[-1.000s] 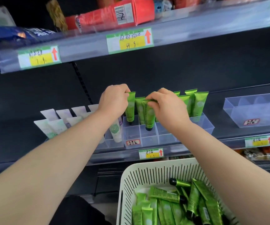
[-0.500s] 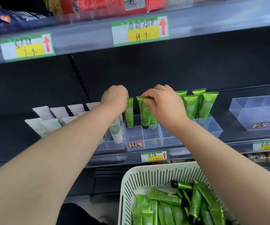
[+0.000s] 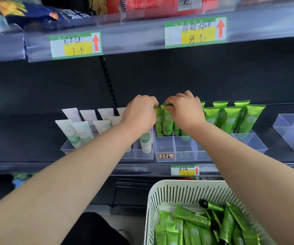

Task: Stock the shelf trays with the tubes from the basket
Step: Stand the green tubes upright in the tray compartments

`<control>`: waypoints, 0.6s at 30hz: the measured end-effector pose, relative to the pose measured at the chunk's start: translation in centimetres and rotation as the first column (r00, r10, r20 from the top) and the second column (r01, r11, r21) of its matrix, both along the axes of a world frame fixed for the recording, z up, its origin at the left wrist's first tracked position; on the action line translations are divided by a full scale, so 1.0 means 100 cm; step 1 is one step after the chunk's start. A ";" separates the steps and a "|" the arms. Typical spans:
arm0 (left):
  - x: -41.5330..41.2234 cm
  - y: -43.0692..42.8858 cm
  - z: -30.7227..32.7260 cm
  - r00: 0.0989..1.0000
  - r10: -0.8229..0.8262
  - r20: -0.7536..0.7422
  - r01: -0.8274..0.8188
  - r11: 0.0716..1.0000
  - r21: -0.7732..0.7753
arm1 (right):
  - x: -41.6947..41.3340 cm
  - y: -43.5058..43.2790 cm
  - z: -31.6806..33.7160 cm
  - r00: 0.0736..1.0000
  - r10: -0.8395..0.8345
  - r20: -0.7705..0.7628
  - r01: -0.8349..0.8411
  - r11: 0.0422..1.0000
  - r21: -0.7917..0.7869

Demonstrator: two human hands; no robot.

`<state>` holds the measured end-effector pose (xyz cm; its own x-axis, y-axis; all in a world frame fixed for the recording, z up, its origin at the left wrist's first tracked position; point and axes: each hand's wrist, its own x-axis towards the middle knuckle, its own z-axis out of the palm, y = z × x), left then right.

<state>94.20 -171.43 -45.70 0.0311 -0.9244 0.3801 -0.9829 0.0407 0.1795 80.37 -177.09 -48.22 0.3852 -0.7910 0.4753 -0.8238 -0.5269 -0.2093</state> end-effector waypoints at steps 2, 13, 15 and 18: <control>0.001 0.002 0.002 1.000 0.001 -0.013 -0.001 1.000 -0.009 | 0.003 -0.001 -0.005 0.998 -0.016 -0.064 0.017 1.000 0.008; -0.003 0.011 0.002 1.000 -0.008 -0.024 0.008 1.000 -0.012 | -0.002 0.004 -0.011 0.997 -0.031 -0.077 0.032 0.999 0.011; -0.006 0.015 0.002 1.000 -0.013 -0.024 0.013 1.000 -0.007 | -0.007 0.009 -0.009 0.996 -0.041 -0.073 0.041 0.999 -0.008; -0.013 0.024 0.003 0.999 -0.026 -0.024 0.026 1.000 -0.004 | -0.020 0.019 -0.007 0.996 -0.052 -0.075 0.050 0.999 -0.021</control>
<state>92.89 -169.03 -45.43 0.0160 -0.9236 0.3830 -0.9770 0.0671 0.2025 78.41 -175.20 -48.89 0.3800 -0.8013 0.4620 -0.8627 -0.4873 -0.1357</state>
